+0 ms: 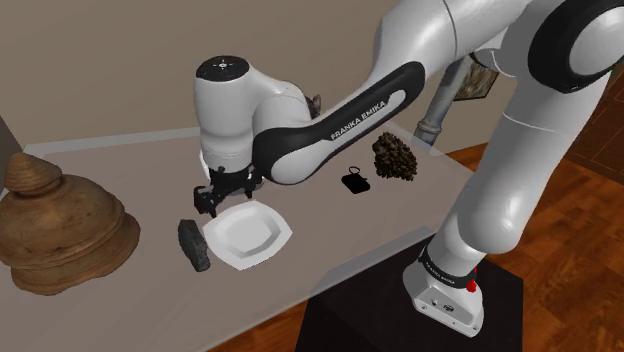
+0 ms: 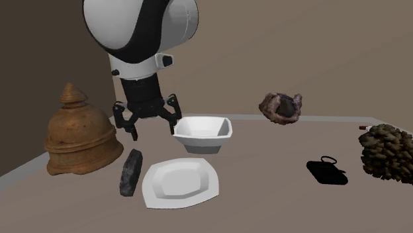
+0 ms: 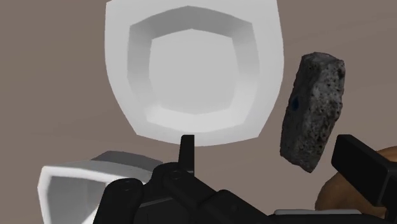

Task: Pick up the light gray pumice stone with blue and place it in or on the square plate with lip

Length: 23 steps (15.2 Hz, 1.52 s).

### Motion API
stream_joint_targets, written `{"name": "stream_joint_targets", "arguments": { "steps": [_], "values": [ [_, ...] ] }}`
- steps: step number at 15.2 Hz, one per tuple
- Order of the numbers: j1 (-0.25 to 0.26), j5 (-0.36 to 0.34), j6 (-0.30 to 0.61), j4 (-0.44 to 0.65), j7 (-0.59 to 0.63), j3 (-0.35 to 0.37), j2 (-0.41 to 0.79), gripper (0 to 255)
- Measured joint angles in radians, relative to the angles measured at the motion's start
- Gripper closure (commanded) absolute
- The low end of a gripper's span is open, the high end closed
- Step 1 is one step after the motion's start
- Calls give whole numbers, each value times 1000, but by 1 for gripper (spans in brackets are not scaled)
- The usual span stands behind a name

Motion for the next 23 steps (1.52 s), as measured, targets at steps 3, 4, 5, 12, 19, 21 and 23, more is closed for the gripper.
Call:
{"name": "stream_joint_targets", "arguments": {
  "steps": [3, 4, 5, 12, 19, 21, 23],
  "values": [
    [52, -114, -16, 107, 100, -12, 144, 0],
    [73, -146, -17, 134, 131, -19, 185, 0],
    [94, -175, -17, 159, 159, -27, 224, 0],
    [219, -302, -50, 366, 258, -90, 453, 0],
    [231, -341, -11, 381, 277, -119, 512, 0],
    [231, -342, -9, 381, 277, -120, 514, 0],
    [230, -342, -8, 380, 277, -120, 514, 0]
  ]
}}
